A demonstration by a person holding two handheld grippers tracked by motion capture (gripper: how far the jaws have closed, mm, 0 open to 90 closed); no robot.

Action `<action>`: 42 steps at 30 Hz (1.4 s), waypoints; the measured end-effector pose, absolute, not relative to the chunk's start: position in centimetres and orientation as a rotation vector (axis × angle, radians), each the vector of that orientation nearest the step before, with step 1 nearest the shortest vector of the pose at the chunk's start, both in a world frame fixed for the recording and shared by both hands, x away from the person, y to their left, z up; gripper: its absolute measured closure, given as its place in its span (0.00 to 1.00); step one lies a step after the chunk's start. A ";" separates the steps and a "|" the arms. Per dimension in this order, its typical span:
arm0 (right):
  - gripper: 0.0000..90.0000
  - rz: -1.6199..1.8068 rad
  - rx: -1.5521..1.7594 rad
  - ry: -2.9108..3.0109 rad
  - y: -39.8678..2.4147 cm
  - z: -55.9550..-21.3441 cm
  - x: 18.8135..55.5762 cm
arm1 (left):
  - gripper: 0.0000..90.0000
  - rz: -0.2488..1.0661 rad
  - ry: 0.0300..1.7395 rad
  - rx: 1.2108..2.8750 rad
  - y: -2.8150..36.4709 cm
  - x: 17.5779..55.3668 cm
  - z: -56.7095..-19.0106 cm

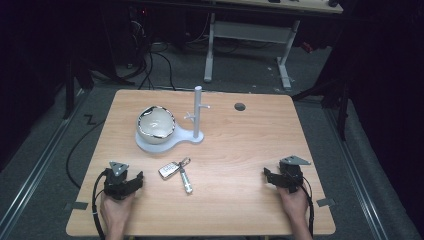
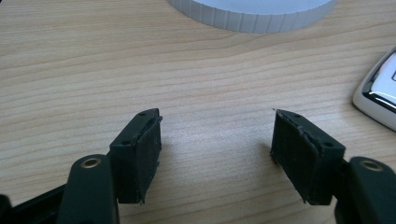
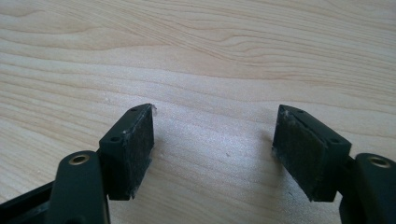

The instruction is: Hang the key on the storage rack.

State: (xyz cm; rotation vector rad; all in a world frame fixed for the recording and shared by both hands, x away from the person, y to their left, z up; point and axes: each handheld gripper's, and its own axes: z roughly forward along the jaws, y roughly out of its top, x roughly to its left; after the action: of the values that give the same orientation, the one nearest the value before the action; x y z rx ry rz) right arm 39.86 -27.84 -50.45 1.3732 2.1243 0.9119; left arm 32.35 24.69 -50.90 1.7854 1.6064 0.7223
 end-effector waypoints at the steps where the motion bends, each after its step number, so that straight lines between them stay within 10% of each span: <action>1: 0.32 0.912 1.373 2.124 -27.8 -50.4 39.9 | 0.36 0.718 1.600 1.789 24.6 32.3 -50.9; 42: 0.32 0.912 1.373 2.124 -27.8 -50.4 39.9 | 0.27 0.545 1.292 1.960 17.3 34.4 -49.7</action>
State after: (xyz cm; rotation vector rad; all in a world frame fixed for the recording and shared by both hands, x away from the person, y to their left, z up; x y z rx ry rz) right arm 39.85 -27.84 -50.45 1.3732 2.1241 0.9116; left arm 34.38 17.25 -49.66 1.9600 1.2917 0.5455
